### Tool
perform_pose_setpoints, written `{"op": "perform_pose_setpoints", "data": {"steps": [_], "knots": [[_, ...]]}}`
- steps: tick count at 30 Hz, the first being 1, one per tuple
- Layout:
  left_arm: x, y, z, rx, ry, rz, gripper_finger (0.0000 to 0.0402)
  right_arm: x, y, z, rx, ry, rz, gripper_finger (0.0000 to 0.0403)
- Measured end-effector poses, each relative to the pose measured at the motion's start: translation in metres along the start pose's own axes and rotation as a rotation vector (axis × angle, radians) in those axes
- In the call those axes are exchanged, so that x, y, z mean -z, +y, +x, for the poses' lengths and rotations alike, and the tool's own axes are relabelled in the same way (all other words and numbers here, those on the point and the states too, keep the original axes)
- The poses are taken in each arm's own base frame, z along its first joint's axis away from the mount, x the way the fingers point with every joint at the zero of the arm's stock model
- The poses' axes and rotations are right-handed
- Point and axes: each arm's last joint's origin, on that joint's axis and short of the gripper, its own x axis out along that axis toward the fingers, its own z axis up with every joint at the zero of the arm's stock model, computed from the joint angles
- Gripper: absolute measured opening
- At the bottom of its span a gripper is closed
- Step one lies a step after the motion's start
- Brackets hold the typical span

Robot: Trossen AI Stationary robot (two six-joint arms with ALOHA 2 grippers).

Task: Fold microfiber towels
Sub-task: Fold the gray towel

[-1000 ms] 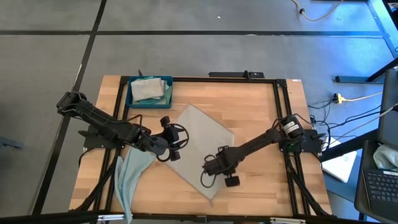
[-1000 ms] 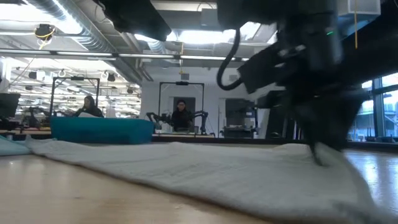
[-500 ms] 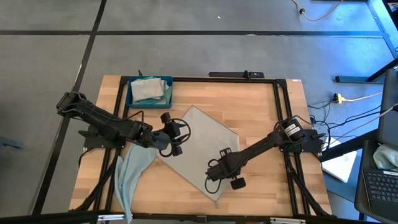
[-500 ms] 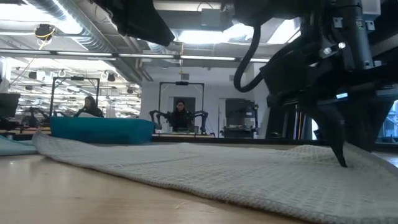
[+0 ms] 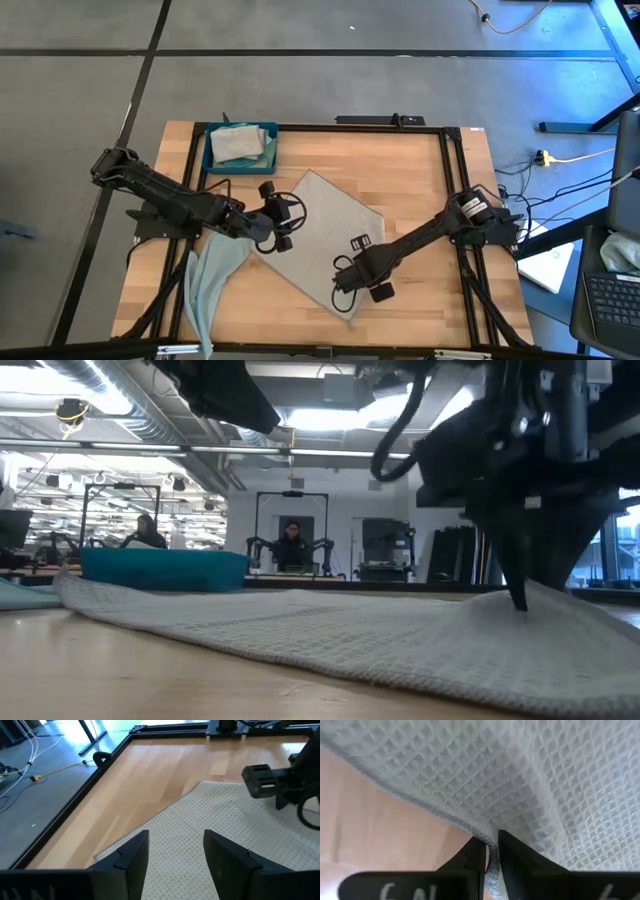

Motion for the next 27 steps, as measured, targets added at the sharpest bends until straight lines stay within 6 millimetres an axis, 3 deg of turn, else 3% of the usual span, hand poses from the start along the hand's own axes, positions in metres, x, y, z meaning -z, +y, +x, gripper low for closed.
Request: {"op": "perform_pose_setpoints", "data": {"steps": [9, 15, 20, 27], "knots": [[-0.001, 0.005, 0.004, -0.02, 0.004, 0.0, 0.0179, 0.002, -0.004, -0.035, -0.011, -0.158, 0.007, 0.0052], [0.0, 0.002, 0.001, -0.008, 0.003, 0.073, 0.0179, 0.003, -0.012, -0.041, 0.118, -0.185, -0.03, 0.0019], [0.001, -0.002, -0.002, 0.007, 0.002, 0.15, 0.0179, -0.003, -0.038, -0.04, 0.214, -0.227, -0.038, 0.0012], [0.002, -0.003, -0.003, 0.009, 0.006, 0.248, 0.0179, -0.015, -0.092, -0.04, 0.272, -0.361, -0.02, 0.0026]]}}
